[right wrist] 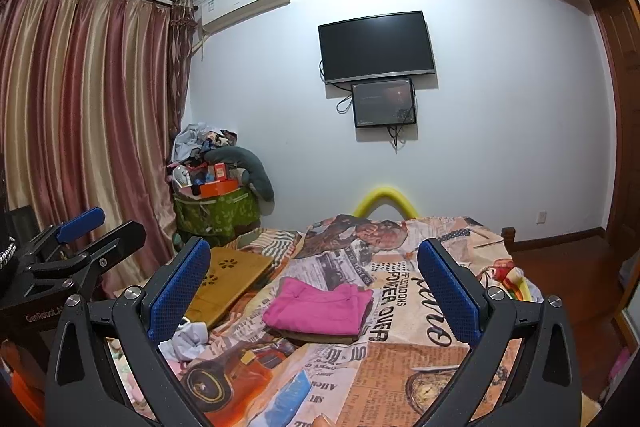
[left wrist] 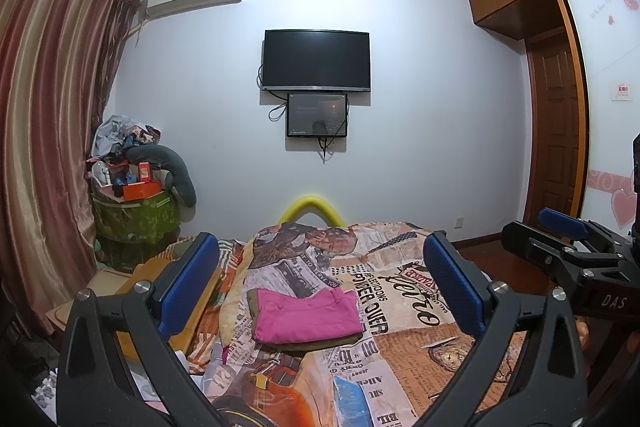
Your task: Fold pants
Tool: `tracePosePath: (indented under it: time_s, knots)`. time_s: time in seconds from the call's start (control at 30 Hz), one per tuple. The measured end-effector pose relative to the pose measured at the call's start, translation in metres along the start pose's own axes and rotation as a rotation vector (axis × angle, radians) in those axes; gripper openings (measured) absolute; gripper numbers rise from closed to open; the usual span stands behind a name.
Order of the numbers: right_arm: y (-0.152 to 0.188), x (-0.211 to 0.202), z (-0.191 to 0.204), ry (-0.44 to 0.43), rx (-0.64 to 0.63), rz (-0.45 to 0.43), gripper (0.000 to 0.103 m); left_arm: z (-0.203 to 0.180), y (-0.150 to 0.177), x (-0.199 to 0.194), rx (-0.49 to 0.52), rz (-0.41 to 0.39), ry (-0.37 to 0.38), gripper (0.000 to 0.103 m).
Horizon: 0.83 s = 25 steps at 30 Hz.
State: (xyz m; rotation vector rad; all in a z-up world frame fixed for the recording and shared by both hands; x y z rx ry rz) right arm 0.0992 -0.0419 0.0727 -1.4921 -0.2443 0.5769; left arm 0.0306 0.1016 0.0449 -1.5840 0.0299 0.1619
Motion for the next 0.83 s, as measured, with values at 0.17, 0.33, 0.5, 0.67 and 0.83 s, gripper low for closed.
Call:
tracePosePath:
  time_s: [0.17,0.33,0.5,0.67,0.83]
  knots:
    - [-0.0004,-0.0002,0.0002,0.002,-0.004,0.000,0.103,0.0005,0.0003,0.0008,-0.004,0.011,0.005,0.103]
    - [-0.0008,-0.0001,0.0001,0.002,-0.003,0.000,0.103,0.0030,0.0006,0.0020,-0.018,0.021,0.012,0.103]
    - [-0.0006,-0.0003,0.0004,0.000,-0.004,0.003,0.103,0.0035,0.0010,0.0025,-0.019,0.023,0.012,0.103]
    - [0.0009,0.0009,0.0019,-0.001,-0.007,0.012,0.103,0.0031,0.0017,0.0021,-0.017,0.024,0.015,0.103]
    - [0.0025,0.0009,0.0024,-0.002,-0.007,0.018,0.103,0.0009,0.0051,0.0037,-0.004,0.027,0.012,0.103]
Point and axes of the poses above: each gripper's, at about its wrist camera, not at the fingertips, and x roughly the way its jaws point, z to its left, y to its underside, the point moved 3 cm from there along x, roughly the way its jaws point, and after that the axes turned 8 degrees about y, right-handed, at the moved point
